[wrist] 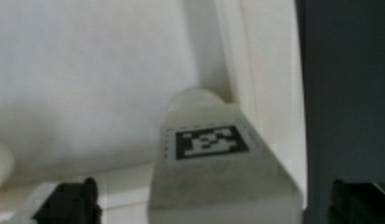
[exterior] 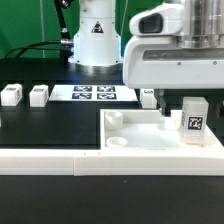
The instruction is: Assemble square table
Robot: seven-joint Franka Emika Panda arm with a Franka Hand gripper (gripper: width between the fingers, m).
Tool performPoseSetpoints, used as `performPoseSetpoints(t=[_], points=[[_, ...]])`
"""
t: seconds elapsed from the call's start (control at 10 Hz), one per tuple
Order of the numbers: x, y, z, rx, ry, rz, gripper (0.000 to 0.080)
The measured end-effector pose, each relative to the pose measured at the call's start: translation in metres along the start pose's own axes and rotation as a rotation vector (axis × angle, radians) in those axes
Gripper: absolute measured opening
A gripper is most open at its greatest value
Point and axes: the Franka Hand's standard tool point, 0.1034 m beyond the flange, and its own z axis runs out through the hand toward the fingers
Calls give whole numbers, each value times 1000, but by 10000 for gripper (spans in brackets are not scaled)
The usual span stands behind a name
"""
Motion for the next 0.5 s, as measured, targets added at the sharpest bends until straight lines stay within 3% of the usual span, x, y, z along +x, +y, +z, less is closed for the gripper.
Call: performPoseSetpoints(t=[0.2, 0.3, 0.4, 0.5], points=[[1, 2, 0, 5, 2, 82, 398], [1, 2, 0, 5, 2, 82, 398], [1, 2, 0, 6, 2, 152, 290], [1, 2, 0, 6, 2, 240, 290]])
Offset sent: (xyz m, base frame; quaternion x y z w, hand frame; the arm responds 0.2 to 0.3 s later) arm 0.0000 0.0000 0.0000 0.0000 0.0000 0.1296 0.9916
